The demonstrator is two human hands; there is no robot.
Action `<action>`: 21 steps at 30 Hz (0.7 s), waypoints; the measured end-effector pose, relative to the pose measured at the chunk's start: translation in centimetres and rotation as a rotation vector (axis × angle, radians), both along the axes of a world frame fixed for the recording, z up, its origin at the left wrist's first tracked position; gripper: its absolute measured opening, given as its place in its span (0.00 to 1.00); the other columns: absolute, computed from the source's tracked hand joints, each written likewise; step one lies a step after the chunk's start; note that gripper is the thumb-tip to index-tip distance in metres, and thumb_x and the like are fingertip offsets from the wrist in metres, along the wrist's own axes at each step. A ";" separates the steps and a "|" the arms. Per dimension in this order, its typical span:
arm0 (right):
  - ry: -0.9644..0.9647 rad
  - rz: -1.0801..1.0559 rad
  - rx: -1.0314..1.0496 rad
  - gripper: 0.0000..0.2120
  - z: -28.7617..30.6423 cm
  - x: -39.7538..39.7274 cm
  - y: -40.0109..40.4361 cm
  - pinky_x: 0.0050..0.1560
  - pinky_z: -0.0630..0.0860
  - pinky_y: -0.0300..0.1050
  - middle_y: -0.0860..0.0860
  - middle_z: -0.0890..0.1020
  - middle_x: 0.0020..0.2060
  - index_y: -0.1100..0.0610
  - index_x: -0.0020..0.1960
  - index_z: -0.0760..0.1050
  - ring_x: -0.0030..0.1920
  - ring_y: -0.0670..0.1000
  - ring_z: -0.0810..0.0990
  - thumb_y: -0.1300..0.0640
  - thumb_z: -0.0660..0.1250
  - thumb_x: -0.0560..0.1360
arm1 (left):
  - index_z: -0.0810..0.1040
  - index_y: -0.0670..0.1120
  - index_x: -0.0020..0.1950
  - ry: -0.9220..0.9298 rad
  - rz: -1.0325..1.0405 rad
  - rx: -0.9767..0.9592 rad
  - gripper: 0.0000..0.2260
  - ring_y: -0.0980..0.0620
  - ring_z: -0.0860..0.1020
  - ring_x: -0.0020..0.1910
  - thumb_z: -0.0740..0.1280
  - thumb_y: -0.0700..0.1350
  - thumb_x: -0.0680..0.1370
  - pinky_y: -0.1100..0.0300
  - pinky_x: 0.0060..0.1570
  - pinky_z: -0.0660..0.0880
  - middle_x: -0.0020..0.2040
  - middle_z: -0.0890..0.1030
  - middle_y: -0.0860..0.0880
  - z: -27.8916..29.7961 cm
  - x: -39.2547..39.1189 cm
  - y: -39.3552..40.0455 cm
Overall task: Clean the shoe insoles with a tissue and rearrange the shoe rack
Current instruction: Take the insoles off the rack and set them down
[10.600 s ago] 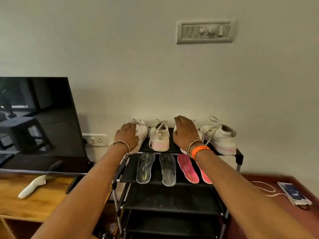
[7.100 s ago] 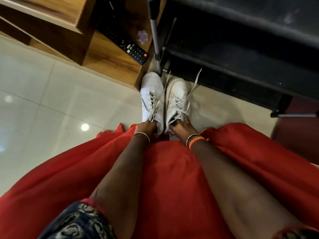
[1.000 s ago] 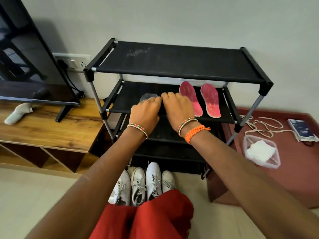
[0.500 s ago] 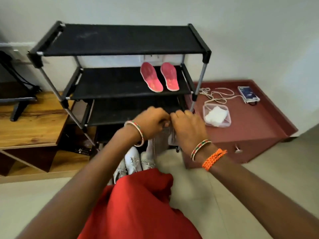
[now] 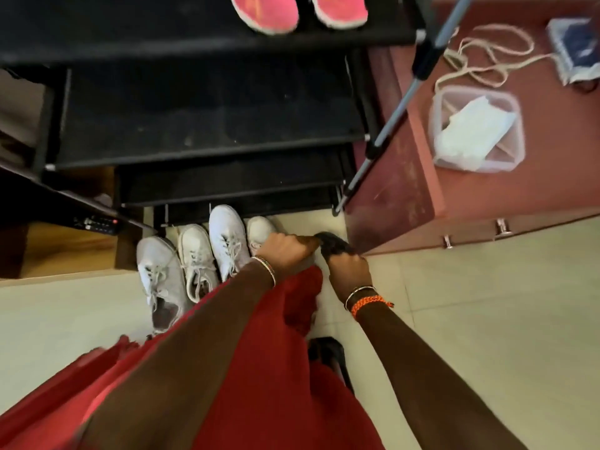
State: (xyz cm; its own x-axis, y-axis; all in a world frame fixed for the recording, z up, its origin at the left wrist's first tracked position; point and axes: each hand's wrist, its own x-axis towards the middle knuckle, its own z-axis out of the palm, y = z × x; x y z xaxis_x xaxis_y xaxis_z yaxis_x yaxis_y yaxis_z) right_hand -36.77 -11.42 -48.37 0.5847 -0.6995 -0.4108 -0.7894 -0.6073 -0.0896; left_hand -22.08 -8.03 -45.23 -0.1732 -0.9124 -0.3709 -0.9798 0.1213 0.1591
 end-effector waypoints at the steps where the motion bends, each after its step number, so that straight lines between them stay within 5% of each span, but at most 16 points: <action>1: -0.009 -0.026 0.012 0.20 -1.4 -0.3 0.0 0.48 0.75 0.49 0.57 0.79 0.57 0.56 0.65 0.71 0.54 0.60 0.79 0.67 0.54 0.76 | 0.57 0.49 0.75 -0.038 -0.050 0.001 0.20 0.41 0.76 0.59 0.50 0.48 0.83 0.53 0.49 0.72 0.65 0.75 0.44 -1.1 -0.3 -0.7; 6: -0.049 -0.142 0.096 0.20 -6.8 -1.0 -0.1 0.51 0.74 0.50 0.60 0.78 0.57 0.58 0.65 0.73 0.56 0.61 0.77 0.67 0.55 0.75 | 0.58 0.47 0.74 -0.097 -0.215 0.011 0.19 0.43 0.77 0.57 0.51 0.42 0.83 0.55 0.44 0.69 0.64 0.75 0.45 -5.3 -1.5 -2.9; 15: 0.117 -0.199 0.253 0.20 -12.4 -3.0 0.9 0.62 0.69 0.50 0.59 0.72 0.65 0.55 0.67 0.71 0.66 0.59 0.69 0.66 0.54 0.78 | 0.76 0.45 0.61 -0.084 0.026 0.251 0.13 0.42 0.78 0.56 0.55 0.46 0.82 0.53 0.50 0.74 0.58 0.79 0.44 -11.4 -3.0 -2.3; 18: 0.167 -0.173 0.326 0.23 -13.5 -3.5 0.9 0.67 0.66 0.51 0.57 0.69 0.68 0.56 0.68 0.68 0.69 0.59 0.64 0.69 0.57 0.76 | 0.75 0.42 0.62 -0.132 -0.014 0.336 0.14 0.40 0.77 0.59 0.54 0.39 0.81 0.51 0.53 0.73 0.60 0.78 0.42 -11.4 -3.4 -1.2; 21: 0.246 -0.169 0.350 0.28 -14.2 -3.3 0.5 0.69 0.62 0.56 0.57 0.61 0.72 0.53 0.71 0.64 0.73 0.59 0.57 0.67 0.61 0.73 | 0.67 0.42 0.68 -0.124 -0.107 0.225 0.16 0.41 0.78 0.56 0.52 0.37 0.81 0.53 0.47 0.73 0.58 0.78 0.43 -11.1 -3.7 -0.9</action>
